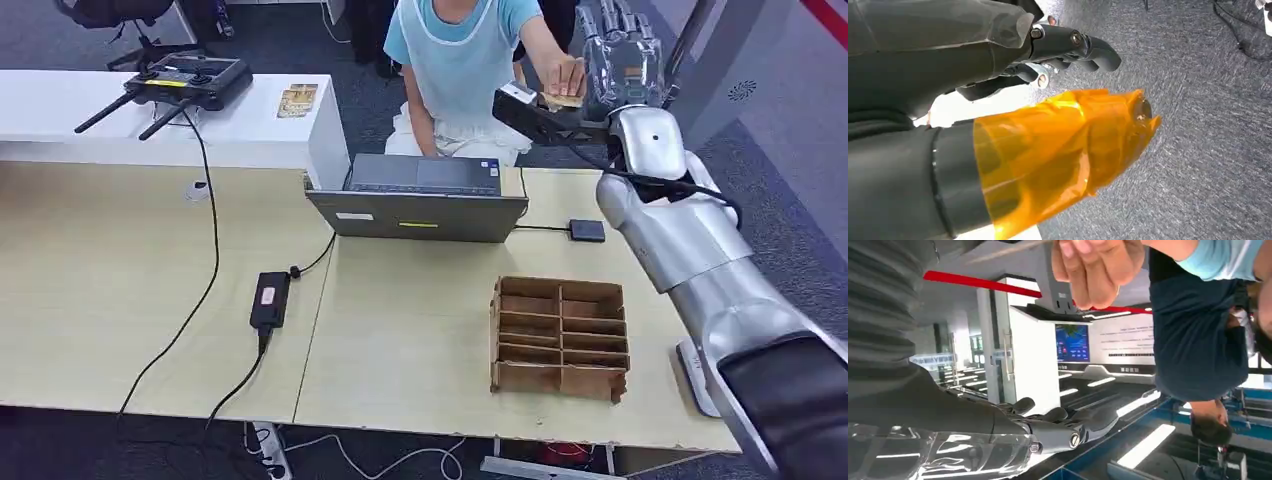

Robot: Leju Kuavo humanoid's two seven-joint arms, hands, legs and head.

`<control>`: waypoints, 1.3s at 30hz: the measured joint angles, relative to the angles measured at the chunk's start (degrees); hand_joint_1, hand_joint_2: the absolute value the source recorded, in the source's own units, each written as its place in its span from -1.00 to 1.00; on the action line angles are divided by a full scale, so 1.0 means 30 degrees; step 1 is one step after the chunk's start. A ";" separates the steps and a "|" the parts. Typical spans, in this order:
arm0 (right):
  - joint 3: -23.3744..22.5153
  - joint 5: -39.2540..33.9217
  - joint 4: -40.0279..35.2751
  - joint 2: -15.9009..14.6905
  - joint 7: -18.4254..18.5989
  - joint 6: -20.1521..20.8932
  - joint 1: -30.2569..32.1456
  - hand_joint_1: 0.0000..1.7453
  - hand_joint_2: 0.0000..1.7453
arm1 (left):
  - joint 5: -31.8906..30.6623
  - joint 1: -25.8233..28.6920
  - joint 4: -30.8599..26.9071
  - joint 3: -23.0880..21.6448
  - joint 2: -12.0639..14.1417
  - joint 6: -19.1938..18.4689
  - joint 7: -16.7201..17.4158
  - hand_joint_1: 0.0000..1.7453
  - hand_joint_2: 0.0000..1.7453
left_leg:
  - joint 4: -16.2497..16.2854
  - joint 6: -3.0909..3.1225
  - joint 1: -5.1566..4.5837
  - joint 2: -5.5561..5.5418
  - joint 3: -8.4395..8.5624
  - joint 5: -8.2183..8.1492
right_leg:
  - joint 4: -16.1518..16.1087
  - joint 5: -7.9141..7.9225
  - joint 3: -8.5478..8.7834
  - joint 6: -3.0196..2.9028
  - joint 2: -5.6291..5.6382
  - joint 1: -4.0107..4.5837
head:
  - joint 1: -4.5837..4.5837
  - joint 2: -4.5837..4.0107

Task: Pass the card to the sensor for recognition and then transmit it.

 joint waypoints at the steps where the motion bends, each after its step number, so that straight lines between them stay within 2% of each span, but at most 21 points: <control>1: 0.0000 0.0000 0.0196 0.0000 -0.0015 -0.0029 -0.0053 -1.00 1.00 | 0.0000 0.0000 0.0000 0.0000 0.0000 0.0000 0.0000 -1.00 -1.00 | 0.0000 0.0000 0.0000 0.0000 0.0000 0.0000 | 0.0001 0.0000 0.0000 0.0000 0.0000 0.0000 | 0.0000 0.0000; 2: 0.0000 0.0000 0.0348 0.0000 -0.0022 -0.0029 -0.0106 -1.00 1.00 | 0.0000 0.0000 0.0000 0.0000 0.0000 -0.0001 0.0000 -1.00 -1.00 | 0.0000 0.0000 0.0000 0.0001 0.0000 0.0000 | 0.0001 0.0000 0.0000 0.0000 0.0001 0.0000 | 0.0000 0.0000; 3: 0.0000 0.0000 0.0502 0.0000 -0.0022 -0.0029 -0.0173 0.08 1.00 | 0.0000 0.0002 0.0000 0.0000 0.0000 0.0000 0.0007 -1.00 -1.00 | 0.0000 0.0000 -0.0001 0.0001 0.0000 0.0000 | 0.0001 0.0000 -0.0001 0.0000 0.0001 0.0000 | 0.0007 -0.0001; 4: 0.0000 0.0000 0.0632 0.0000 -0.0022 -0.0022 -0.0215 0.90 1.00 | 0.0000 0.0001 0.0000 0.0000 0.0000 0.0000 0.0022 -1.00 -1.00 | 0.0000 0.0000 -0.0001 0.0001 0.0000 0.0000 | 0.0000 0.0000 -0.0001 0.0000 0.0002 -0.0001 | 0.0000 -0.0007; 5: 0.0000 0.0000 0.0727 0.0000 -0.0022 -0.0029 -0.0244 1.00 1.00 | 0.0000 0.0000 0.0000 0.0000 0.0000 0.0000 0.0036 -1.00 -1.00 | 0.0000 0.0000 -0.0001 0.0002 -0.0001 0.0000 | 0.0000 0.0000 0.0000 0.0000 0.0002 0.0000 | 0.0007 0.0000; 31: -0.0423 -0.0751 0.1267 -0.0124 -0.0612 -0.1042 -0.0345 1.00 1.00 | -0.0007 0.0004 0.0000 0.0000 0.0007 0.0058 0.0102 -1.00 -1.00 | 0.0002 0.0000 -0.0002 0.0005 -0.0001 -0.0001 | -0.0005 0.0000 -0.0013 -0.0001 0.0005 -0.0001 | 0.0000 -0.0007; 36: -0.0802 -0.1910 0.1019 -0.0160 -0.1006 -0.1661 -0.0054 1.00 1.00 | 0.0000 0.0008 0.0000 0.0000 0.0007 0.0066 0.0102 -1.00 -1.00 | 0.0002 0.0000 -0.0001 0.0004 0.0000 -0.0001 | -0.0005 0.0000 -0.0012 -0.0001 0.0005 -0.0001 | 0.0000 -0.0007; 39: -0.1451 -0.3733 0.0479 -0.0241 -0.1596 -0.1843 0.0459 1.00 1.00 | 0.0080 0.0018 0.0000 0.0000 0.0007 0.0131 0.0117 -1.00 -1.00 | 0.0004 0.0000 -0.0001 0.0003 0.0004 -0.0001 | -0.0006 0.0000 -0.0014 -0.0001 0.0004 -0.0001 | 0.0000 0.0000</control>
